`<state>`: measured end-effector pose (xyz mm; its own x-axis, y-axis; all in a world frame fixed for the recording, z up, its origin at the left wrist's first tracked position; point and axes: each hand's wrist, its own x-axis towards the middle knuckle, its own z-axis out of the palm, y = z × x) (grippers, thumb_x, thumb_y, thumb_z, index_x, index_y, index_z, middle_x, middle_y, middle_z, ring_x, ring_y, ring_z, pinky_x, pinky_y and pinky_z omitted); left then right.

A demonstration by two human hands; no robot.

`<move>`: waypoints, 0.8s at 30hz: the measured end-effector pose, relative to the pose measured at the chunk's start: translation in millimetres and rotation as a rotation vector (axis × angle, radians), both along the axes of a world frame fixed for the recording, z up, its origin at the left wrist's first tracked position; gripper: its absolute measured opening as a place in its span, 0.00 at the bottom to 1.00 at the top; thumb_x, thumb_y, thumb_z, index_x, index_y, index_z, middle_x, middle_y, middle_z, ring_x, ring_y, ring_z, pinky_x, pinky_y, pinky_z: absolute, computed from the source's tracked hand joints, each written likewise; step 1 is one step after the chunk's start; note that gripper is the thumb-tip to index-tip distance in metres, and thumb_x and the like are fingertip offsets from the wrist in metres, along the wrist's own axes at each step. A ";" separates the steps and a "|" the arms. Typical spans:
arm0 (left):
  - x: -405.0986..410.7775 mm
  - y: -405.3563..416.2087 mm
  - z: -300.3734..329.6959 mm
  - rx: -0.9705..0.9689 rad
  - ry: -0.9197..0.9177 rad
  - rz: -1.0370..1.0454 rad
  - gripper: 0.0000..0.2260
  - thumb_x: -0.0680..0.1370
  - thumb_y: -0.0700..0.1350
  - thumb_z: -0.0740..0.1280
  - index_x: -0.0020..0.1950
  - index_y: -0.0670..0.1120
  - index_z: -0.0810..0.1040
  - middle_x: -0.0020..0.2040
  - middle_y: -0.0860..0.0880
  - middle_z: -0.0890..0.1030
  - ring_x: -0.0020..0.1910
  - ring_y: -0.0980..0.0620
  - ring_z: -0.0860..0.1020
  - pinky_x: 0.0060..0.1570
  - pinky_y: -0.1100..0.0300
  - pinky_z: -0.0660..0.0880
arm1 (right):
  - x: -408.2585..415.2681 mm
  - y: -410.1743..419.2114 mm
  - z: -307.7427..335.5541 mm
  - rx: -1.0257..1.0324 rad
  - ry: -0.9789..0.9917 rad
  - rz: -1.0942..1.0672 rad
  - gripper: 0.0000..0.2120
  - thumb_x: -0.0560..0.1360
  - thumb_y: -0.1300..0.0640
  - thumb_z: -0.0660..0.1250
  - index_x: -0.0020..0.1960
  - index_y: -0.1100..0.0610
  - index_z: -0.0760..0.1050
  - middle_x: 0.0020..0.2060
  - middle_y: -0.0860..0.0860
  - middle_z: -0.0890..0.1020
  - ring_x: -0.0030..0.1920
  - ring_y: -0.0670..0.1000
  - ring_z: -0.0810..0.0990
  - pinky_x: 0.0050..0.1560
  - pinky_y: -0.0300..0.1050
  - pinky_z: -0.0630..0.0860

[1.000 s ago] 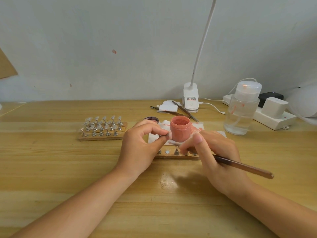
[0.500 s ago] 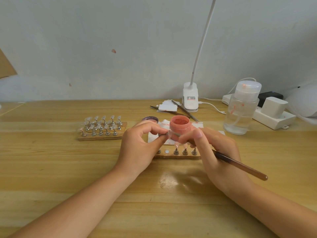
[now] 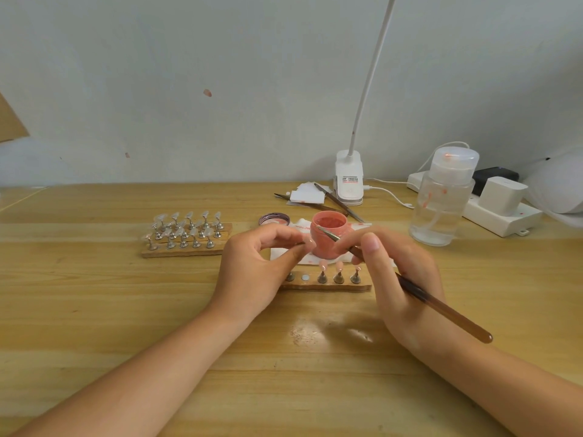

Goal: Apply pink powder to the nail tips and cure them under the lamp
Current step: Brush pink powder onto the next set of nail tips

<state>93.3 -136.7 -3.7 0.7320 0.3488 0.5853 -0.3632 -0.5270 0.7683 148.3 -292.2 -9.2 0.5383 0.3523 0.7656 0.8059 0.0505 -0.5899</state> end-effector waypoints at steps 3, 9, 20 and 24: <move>-0.4 -0.4 1.3 0.054 -0.036 -0.017 0.08 0.69 0.41 0.72 0.38 0.55 0.81 0.37 0.65 0.81 0.41 0.65 0.79 0.44 0.76 0.70 | 0.5 0.7 -0.5 -0.031 0.009 -0.006 0.19 0.78 0.52 0.53 0.44 0.58 0.80 0.42 0.47 0.83 0.46 0.49 0.80 0.45 0.50 0.76; 2.5 0.5 -1.0 0.057 -0.048 0.019 0.05 0.67 0.41 0.73 0.38 0.51 0.81 0.36 0.59 0.81 0.39 0.64 0.78 0.45 0.74 0.69 | -1.0 0.2 0.7 -0.097 -0.015 0.007 0.20 0.78 0.51 0.52 0.39 0.57 0.79 0.36 0.46 0.81 0.40 0.44 0.78 0.41 0.43 0.72; 1.9 -0.1 -1.3 0.073 -0.024 0.075 0.08 0.67 0.34 0.73 0.41 0.47 0.82 0.38 0.56 0.78 0.43 0.66 0.75 0.45 0.76 0.67 | -2.2 -1.5 2.1 -0.080 -0.030 -0.012 0.19 0.78 0.49 0.53 0.36 0.50 0.78 0.32 0.42 0.79 0.36 0.42 0.78 0.38 0.43 0.72; 1.8 0.1 -1.5 0.083 -0.016 0.080 0.09 0.67 0.35 0.73 0.42 0.47 0.82 0.39 0.57 0.78 0.43 0.66 0.75 0.45 0.76 0.67 | -1.8 0.5 1.9 -0.106 -0.073 -0.073 0.19 0.78 0.51 0.54 0.40 0.55 0.81 0.35 0.38 0.78 0.38 0.39 0.77 0.39 0.36 0.71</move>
